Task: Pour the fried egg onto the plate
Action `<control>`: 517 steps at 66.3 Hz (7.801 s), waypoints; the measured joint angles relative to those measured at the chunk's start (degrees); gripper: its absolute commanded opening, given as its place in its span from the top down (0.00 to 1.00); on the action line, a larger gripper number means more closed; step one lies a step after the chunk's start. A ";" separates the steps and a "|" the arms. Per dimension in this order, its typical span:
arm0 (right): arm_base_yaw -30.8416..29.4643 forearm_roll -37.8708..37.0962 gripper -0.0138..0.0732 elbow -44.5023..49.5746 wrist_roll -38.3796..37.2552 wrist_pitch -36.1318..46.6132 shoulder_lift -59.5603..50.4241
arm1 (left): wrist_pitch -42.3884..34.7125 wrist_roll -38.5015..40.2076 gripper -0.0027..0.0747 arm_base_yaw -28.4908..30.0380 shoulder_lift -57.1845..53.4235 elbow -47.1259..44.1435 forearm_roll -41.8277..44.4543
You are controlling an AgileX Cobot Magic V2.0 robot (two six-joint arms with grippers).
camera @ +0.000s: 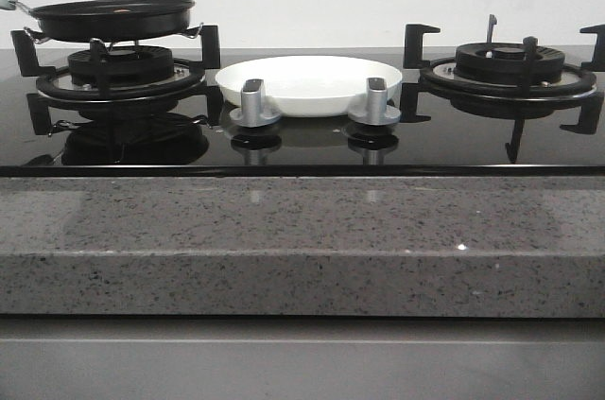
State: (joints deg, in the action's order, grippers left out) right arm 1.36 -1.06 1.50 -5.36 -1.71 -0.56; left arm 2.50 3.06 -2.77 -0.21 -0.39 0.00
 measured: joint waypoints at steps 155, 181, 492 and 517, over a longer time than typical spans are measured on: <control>0.00 0.00 0.92 -43.26 0.00 -31.76 32.00 | 36.00 0.00 0.99 0.00 30.84 43.45 -2.70; 0.00 0.00 0.33 -43.26 0.10 -31.30 32.00 | 34.68 0.00 0.65 0.00 30.84 43.45 -0.80; 12.74 24.11 0.92 -106.97 6.15 -69.40 98.94 | 34.54 0.00 0.28 0.00 30.84 43.45 0.84; 17.55 24.11 0.92 -82.22 7.06 -53.30 89.89 | 34.41 0.00 0.28 0.00 30.84 43.45 0.84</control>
State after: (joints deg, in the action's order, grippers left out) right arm 18.91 23.05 -80.72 1.70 -55.01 89.33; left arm 36.91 3.06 -2.77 30.63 43.07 0.84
